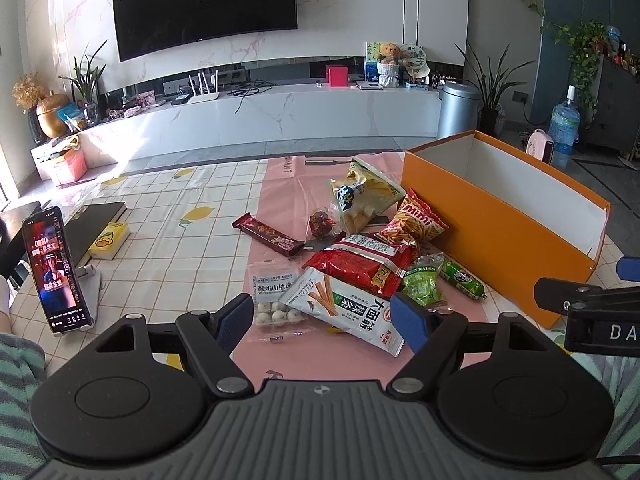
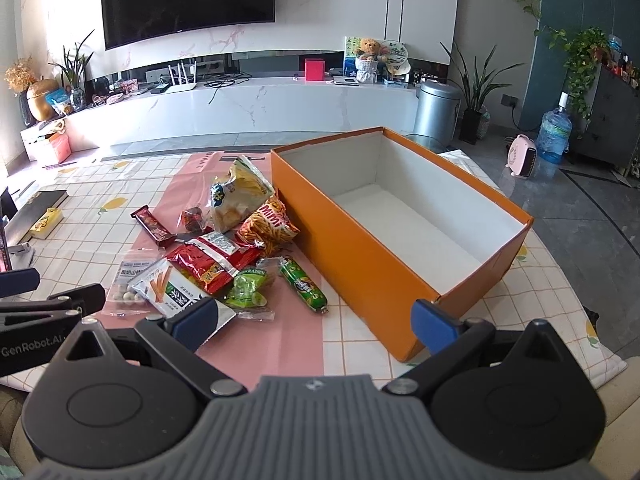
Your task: Organize snacks
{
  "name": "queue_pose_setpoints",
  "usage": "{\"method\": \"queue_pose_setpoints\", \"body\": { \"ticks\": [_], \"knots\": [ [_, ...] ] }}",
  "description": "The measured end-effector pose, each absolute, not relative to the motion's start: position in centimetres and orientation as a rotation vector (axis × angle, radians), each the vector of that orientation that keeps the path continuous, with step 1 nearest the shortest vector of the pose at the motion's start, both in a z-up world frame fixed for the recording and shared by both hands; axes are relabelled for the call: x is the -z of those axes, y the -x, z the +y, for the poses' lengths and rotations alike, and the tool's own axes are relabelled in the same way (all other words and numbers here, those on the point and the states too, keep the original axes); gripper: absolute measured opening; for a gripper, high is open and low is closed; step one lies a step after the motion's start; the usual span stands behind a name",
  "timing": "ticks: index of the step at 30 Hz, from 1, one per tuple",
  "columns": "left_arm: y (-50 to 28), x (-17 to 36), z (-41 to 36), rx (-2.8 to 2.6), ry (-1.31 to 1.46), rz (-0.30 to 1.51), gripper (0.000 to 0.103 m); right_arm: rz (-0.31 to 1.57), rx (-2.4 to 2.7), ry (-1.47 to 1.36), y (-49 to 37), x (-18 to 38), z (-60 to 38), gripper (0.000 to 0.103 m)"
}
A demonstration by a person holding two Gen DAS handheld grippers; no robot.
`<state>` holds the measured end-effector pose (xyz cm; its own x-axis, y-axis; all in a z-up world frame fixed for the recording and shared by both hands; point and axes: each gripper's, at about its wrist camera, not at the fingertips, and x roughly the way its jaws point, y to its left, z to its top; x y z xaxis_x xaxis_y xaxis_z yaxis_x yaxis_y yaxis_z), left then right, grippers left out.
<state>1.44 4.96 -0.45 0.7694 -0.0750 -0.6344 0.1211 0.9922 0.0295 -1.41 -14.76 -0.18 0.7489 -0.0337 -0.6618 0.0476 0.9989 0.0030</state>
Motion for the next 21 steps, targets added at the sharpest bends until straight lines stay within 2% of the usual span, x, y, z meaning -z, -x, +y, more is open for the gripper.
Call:
{"method": "queue_pose_setpoints", "body": {
  "ticks": [2, 4, 6, 7, 9, 10, 11, 15, 21],
  "knots": [
    [-1.6, 0.4, 5.5, 0.115, -0.046, 0.679, 0.09, 0.708, 0.027, -0.022, 1.4, 0.7, -14.9, 0.099],
    [-2.1, 0.7, 5.9, 0.143, -0.011, 0.706, 0.084, 0.682, 0.007, -0.022, 1.4, 1.3, -15.0, 0.098],
    [-2.6, 1.4, 6.2, 0.189, 0.033, 0.734, 0.067, 0.657, -0.004, -0.018, 1.4, 2.0, -15.0, 0.091],
    [-2.9, 1.8, 6.3, 0.205, 0.053, 0.752, 0.064, 0.656, -0.009, -0.015, 1.2, 2.3, -15.0, 0.087],
    [-3.4, 2.8, 6.4, 0.226, 0.091, 0.788, 0.053, 0.671, -0.018, -0.019, 0.6, 3.2, -15.1, 0.087],
    [-3.7, 3.4, 6.5, 0.236, 0.115, 0.808, 0.051, 0.684, -0.03, -0.027, 0.3, 3.7, -15.1, 0.081],
    [-4.0, 3.9, 6.5, 0.241, 0.136, 0.828, 0.05, 0.696, -0.038, -0.038, 0.0, 4.2, -15.1, 0.074],
    [-5.0, 5.5, 6.5, 0.232, 0.2, 0.874, 0.051, 0.75, -0.078, -0.097, -2.0, 6.0, -15.1, 0.067],
    [-8.0, 7.6, 6.5, 0.193, 0.278, 0.957, 0.058, 0.785, -0.141, -0.054, -6.1, 7.4, -13.4, 0.051]
  ]
}}
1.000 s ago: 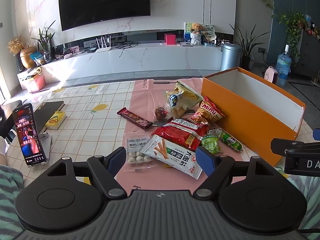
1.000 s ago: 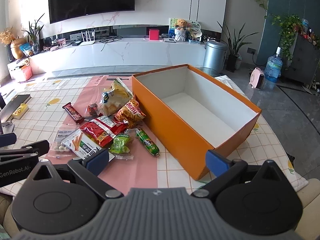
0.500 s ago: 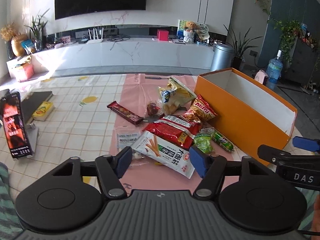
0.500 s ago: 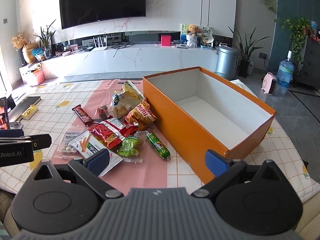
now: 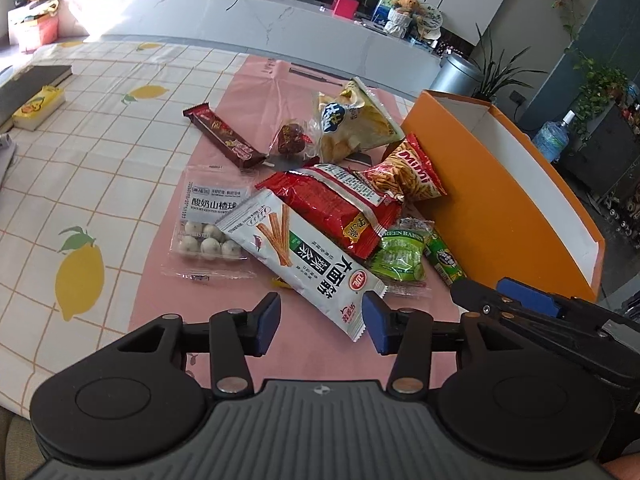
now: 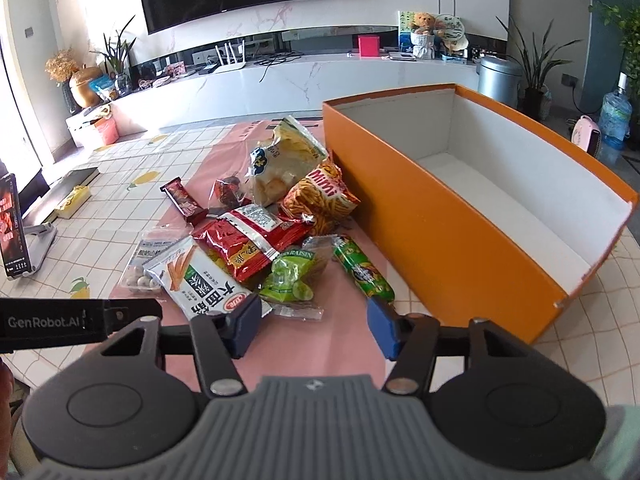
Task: Organize snacks
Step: 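Grasp the white breadstick bag with the left tool while the right tool grasps the green raisin bag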
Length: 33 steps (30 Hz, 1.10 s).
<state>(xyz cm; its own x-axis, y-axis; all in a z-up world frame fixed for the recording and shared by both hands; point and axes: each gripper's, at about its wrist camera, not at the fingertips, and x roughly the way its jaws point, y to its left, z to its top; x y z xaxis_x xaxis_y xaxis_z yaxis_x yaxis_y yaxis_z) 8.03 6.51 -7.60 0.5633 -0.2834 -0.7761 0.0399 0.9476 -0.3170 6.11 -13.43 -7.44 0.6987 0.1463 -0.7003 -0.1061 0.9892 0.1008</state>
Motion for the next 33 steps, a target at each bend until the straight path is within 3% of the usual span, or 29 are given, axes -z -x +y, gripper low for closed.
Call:
{"method": "queue_pose_setpoints", "body": {
  "ticks": [8, 17, 22, 28, 30, 33],
  "knots": [
    [-11.8, 10.4, 7.2, 0.083, 0.385, 1.007, 0.075, 0.848, -0.18, -0.082, -11.4, 10.5, -12.8, 0.049],
    [-13.1, 11.7, 6.0, 0.048, 0.33, 0.963, 0.076, 0.866, -0.181, -0.165, -13.6, 13.0, -13.3, 0.049],
    [-12.9, 12.2, 5.5, 0.047, 0.307, 0.939, 0.084, 0.883, -0.186, -0.198, -13.9, 13.9, -13.4, 0.036],
    [-12.5, 11.9, 5.2, 0.06, 0.29, 0.896, 0.062, 0.869, -0.205, -0.191, -13.6, 14.1, -13.0, 0.023],
    [-12.2, 11.5, 5.0, 0.047, 0.26, 0.87, 0.047, 0.867, -0.207, -0.188, -13.5, 14.0, -12.9, 0.022],
    [-11.8, 10.6, 4.7, 0.065, 0.226, 0.837, 0.034, 0.865, -0.21, -0.186, -13.3, 13.9, -12.8, 0.019]
  ]
}}
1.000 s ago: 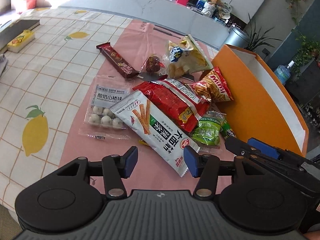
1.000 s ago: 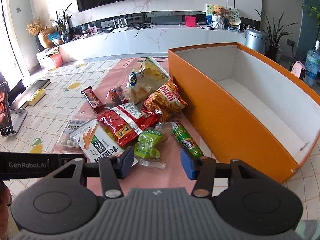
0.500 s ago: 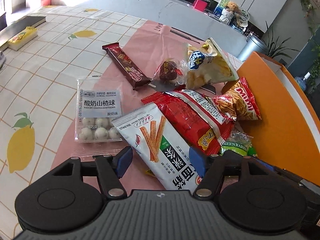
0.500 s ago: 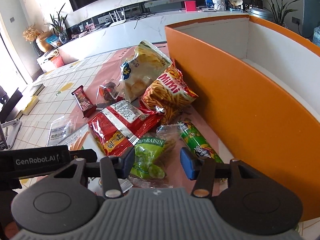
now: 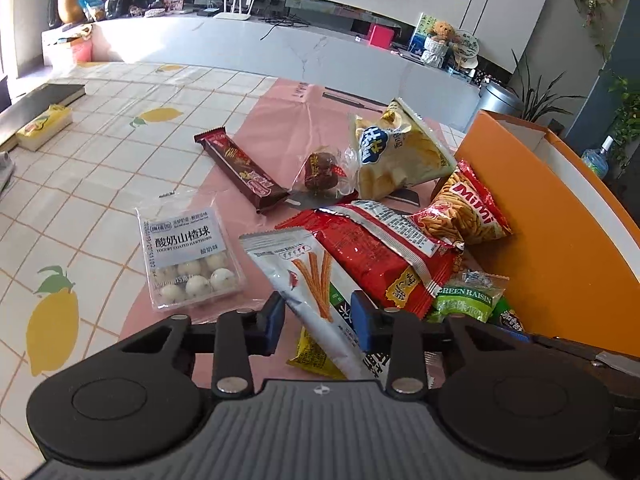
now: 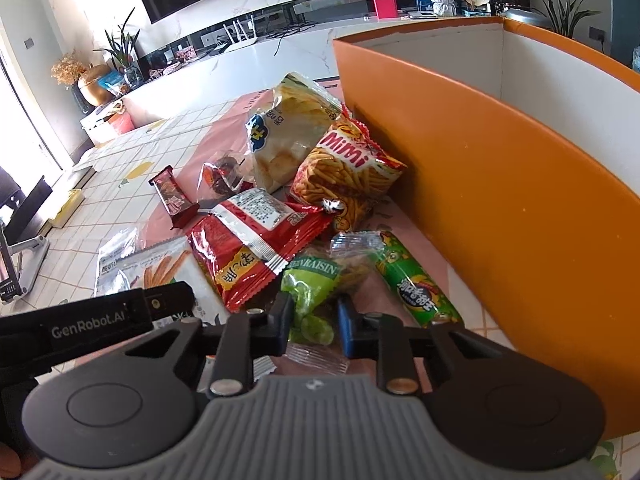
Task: Organize snacks
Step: 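Grasp the white breadstick bag with the left tool while the right tool grasps the green raisin bag, then lift both held bags and carry them over the orange box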
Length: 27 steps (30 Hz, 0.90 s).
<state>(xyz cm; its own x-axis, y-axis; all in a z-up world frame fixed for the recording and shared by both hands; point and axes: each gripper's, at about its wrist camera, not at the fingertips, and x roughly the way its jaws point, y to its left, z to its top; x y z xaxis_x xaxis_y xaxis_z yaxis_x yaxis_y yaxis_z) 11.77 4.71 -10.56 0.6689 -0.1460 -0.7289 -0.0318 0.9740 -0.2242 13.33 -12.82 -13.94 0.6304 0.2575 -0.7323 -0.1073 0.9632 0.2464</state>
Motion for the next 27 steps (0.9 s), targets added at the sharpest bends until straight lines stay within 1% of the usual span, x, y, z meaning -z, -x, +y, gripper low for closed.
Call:
{"method": "queue_pose_setpoints", "body": {
  "ticks": [3, 5, 10, 15, 18, 20, 21, 23, 25, 27],
  "knots": [
    [-11.5, 9.8, 4.8, 0.111, 0.262, 0.826, 0.027, 0.873, -0.212, -0.164, -13.1, 13.8, -12.5, 0.018],
    [-11.3, 9.4, 4.9, 0.143, 0.292, 0.824, 0.025, 0.881, -0.215, -0.154, -13.0, 13.9, -12.2, 0.018],
    [-11.5, 9.9, 4.8, 0.244, 0.4, 0.87, 0.025, 0.898, -0.236, -0.177, -12.2, 14.0, -12.2, 0.018],
    [-11.6, 10.7, 4.3, 0.225, 0.38, 0.906, 0.025, 0.897, -0.235, -0.178, -12.1, 14.1, -12.2, 0.018],
    [-11.8, 11.5, 4.8, 0.218, 0.437, 0.95, 0.025, 0.901, -0.236, -0.182, -12.0, 14.3, -12.3, 0.019],
    [-11.8, 11.6, 4.9, 0.208, 0.439, 0.954, 0.025, 0.898, -0.237, -0.184, -11.9, 14.2, -12.4, 0.022],
    [-11.8, 11.5, 4.9, 0.204, 0.433, 0.952, 0.022, 0.899, -0.238, -0.187, -11.9, 14.3, -12.4, 0.023],
    [-11.8, 11.5, 5.1, 0.2, 0.438, 0.95, 0.019, 0.907, -0.234, -0.197, -12.1, 14.5, -12.4, 0.03],
    [-11.8, 11.5, 5.3, 0.201, 0.444, 0.954, 0.018, 0.908, -0.231, -0.211, -12.3, 14.5, -12.6, 0.029],
    [-11.8, 11.4, 5.4, 0.204, 0.442, 0.954, 0.017, 0.9, -0.234, -0.215, -12.2, 14.4, -12.7, 0.023]
  ]
}}
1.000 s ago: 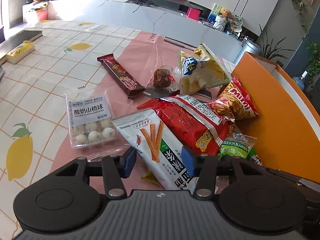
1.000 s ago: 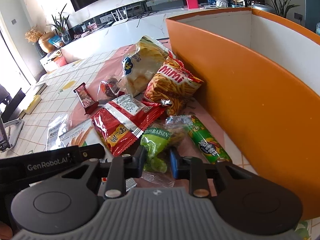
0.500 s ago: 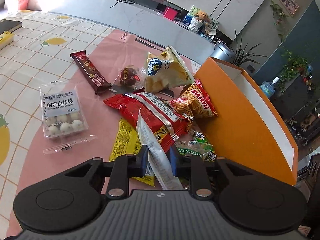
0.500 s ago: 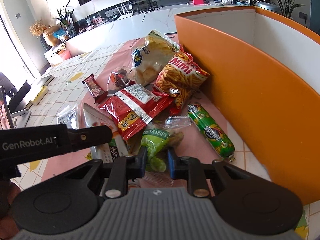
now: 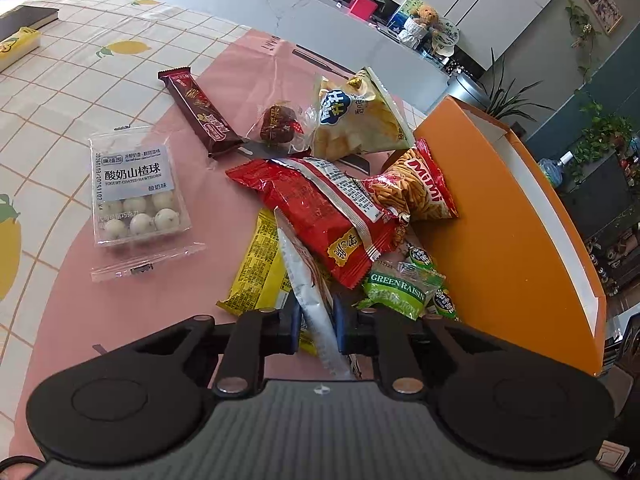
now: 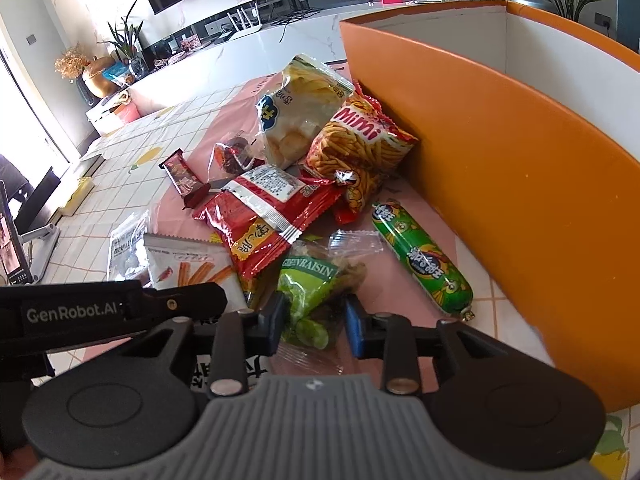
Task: Organize snacks
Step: 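Lift both held bags and carry them over the orange box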
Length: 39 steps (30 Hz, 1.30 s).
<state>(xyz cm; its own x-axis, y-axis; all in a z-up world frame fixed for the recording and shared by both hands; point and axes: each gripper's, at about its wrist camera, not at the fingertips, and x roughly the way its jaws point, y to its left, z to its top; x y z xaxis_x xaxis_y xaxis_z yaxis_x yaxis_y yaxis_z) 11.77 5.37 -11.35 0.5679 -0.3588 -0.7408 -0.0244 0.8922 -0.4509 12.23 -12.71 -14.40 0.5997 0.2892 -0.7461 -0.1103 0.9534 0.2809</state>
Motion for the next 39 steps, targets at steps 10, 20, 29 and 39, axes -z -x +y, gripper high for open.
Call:
{"method": "queue_pose_setpoints", "body": {
  "ticks": [10, 20, 29, 39],
  "knots": [
    [-10.5, 9.6, 5.0, 0.19, 0.36, 0.942, 0.012, 0.864, -0.234, -0.153, -10.6, 13.0, -12.6, 0.016],
    [-7.5, 6.5, 4.0, 0.186, 0.27, 0.914, 0.01, 0.83, -0.208, -0.1, -6.3, 10.6, -13.3, 0.016],
    [-4.2, 1.9, 2.4, 0.238, 0.215, 0.809, 0.01, 0.729, -0.169, -0.113, -1.8, 6.6, -15.9, 0.015],
    [-3.5, -4.2, -1.0, 0.366, 0.166, 0.703, 0.01, 0.609, -0.172, -0.003, 0.0, -0.2, -19.6, 0.015]
  ]
}}
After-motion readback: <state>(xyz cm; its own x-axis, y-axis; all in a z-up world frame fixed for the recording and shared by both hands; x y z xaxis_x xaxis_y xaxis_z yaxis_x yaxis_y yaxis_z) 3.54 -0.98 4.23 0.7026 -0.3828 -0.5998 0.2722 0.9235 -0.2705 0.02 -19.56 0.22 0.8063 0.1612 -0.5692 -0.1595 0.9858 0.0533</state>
